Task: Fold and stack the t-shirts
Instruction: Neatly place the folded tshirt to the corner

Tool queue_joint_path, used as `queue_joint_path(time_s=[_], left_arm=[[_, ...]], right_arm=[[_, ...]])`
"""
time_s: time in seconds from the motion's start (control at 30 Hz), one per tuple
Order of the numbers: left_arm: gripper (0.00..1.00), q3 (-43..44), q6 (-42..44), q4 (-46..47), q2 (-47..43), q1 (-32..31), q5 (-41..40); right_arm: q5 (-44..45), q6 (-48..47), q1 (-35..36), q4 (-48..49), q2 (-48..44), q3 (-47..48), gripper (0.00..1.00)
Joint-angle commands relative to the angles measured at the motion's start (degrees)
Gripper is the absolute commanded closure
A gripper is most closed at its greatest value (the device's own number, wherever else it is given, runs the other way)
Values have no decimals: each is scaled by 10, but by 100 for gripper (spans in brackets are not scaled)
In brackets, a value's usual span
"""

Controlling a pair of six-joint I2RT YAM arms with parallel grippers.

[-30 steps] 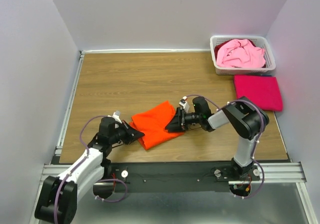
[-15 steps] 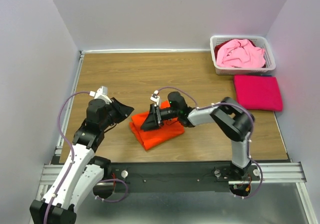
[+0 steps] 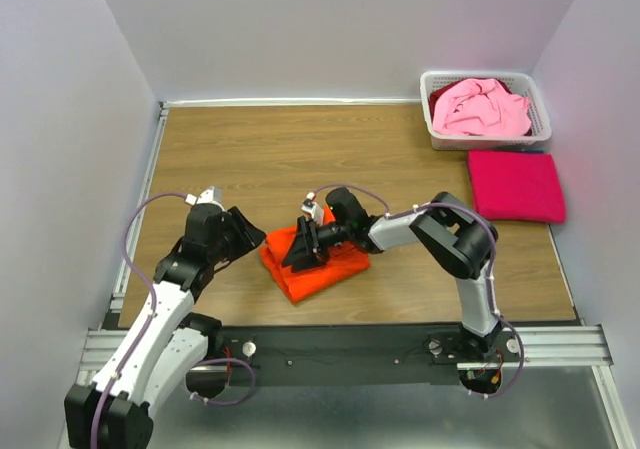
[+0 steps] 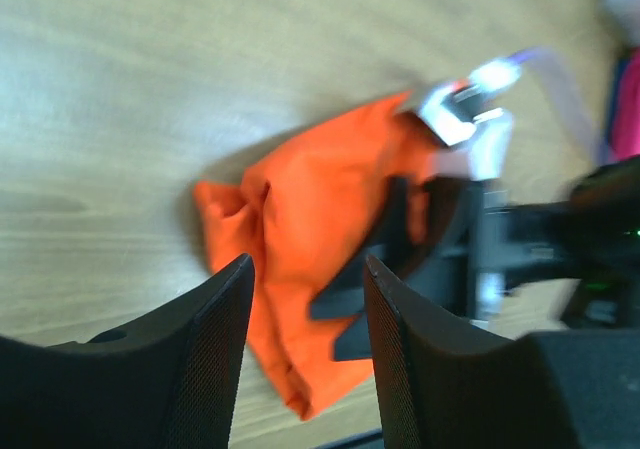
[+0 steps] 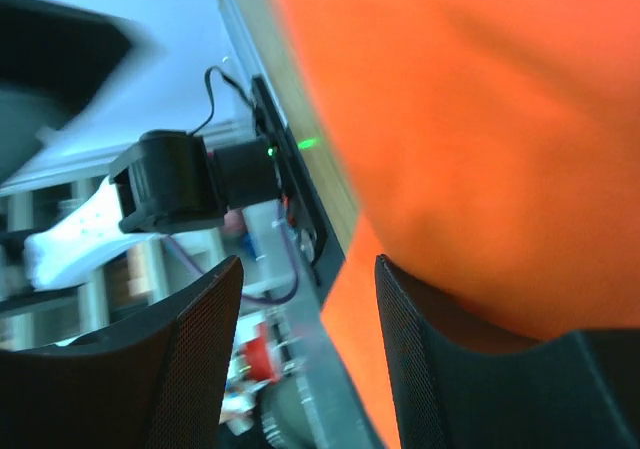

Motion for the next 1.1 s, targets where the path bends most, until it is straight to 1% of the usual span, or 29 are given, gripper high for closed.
queue_joint_path(time_s=[0.0, 0.1, 0.13, 0.2, 0.3, 0.47, 0.57, 0.6, 0.67, 0.7, 0.73, 0.77, 0.8, 0.93, 1.0, 1.07], left_arm=[[44, -6, 21, 20, 50, 1, 39], [43, -14, 21, 47, 98, -1, 54], [40, -18, 19, 60, 121, -4, 57], [39, -26, 19, 73, 141, -9, 62], [39, -35, 15, 97, 180, -18, 67], [39, -48, 13, 129, 232, -23, 65], [49, -42, 14, 148, 267, -23, 59], [56, -36, 15, 160, 287, -23, 53], [65, -27, 16, 179, 309, -22, 44], [78, -21, 18, 192, 322, -22, 41], [82, -3, 20, 202, 336, -19, 41], [86, 8, 25, 222, 368, -15, 42], [92, 36, 38, 232, 401, -8, 41], [95, 115, 71, 233, 458, 3, 21], [95, 146, 84, 221, 460, 11, 12], [94, 156, 94, 207, 449, 15, -5]], right_arm=[[84, -143, -8, -176, -69, 52, 37], [103, -153, -39, -179, -107, 35, 37], [102, -155, -67, -179, -111, 29, 38], [92, -166, -106, -178, -110, 17, 38], [85, -182, -142, -179, -103, 7, 38], [76, -204, -171, -177, -84, 11, 38], [73, -217, -177, -176, -59, 20, 38], [73, -222, -182, -176, -44, 24, 38], [76, -225, -186, -174, -30, 28, 38], [81, -230, -190, -174, -23, 32, 38], [84, -234, -195, -174, -13, 34, 38], [87, -240, -199, -175, -7, 41, 39], [90, -247, -208, -175, 0, 44, 39], [90, -254, -235, -175, 0, 63, 39], [79, -251, -244, -177, -10, 74, 39], [70, -242, -246, -176, -33, 78, 39]])
